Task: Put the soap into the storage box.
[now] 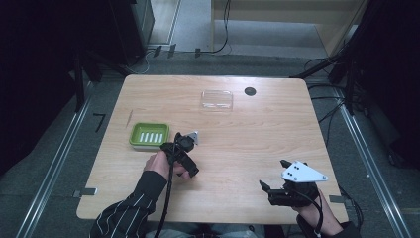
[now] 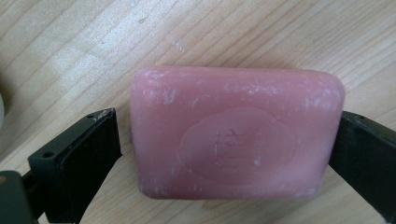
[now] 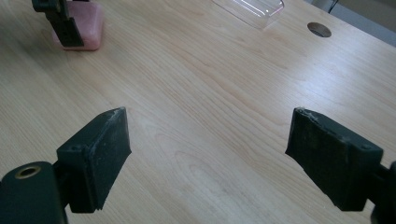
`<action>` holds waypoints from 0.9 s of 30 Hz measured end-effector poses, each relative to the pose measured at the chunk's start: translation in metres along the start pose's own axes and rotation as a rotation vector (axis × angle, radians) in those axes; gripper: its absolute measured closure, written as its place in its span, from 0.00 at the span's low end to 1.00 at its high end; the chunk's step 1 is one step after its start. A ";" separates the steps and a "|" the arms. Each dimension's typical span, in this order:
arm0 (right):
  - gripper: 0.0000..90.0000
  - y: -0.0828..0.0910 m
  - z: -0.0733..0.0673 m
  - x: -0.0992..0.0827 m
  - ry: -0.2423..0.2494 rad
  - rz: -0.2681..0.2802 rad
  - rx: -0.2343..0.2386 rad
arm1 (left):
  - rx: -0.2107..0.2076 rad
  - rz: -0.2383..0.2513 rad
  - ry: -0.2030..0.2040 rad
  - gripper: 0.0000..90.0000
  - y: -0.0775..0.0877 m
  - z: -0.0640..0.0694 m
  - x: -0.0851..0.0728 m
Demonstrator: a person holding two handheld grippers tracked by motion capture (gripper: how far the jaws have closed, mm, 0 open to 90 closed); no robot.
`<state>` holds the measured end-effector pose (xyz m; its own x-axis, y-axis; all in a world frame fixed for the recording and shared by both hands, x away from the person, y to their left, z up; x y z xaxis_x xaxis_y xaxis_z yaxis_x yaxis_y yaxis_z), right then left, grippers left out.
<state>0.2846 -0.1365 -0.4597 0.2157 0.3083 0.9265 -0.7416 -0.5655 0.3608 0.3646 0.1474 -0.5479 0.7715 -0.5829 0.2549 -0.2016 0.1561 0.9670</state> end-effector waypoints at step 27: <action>0.15 0.000 0.000 0.000 0.002 0.000 0.000 | 0.001 0.001 -0.006 0.09 -0.003 0.002 0.000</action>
<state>0.2847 -0.1366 -0.4597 0.2146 0.3094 0.9264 -0.7413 -0.5659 0.3607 0.3640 0.1456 -0.5513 0.7678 -0.5873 0.2560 -0.2031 0.1559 0.9667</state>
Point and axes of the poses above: each handheld gripper's, and its own axes: y roughly backward along the jaws, x roughly out of its top, z roughly to its right, the point moved 9 cm from there along -y, roughly forward along the jaws, and after that the axes turned 15 degrees about z, right-handed, at the moved point
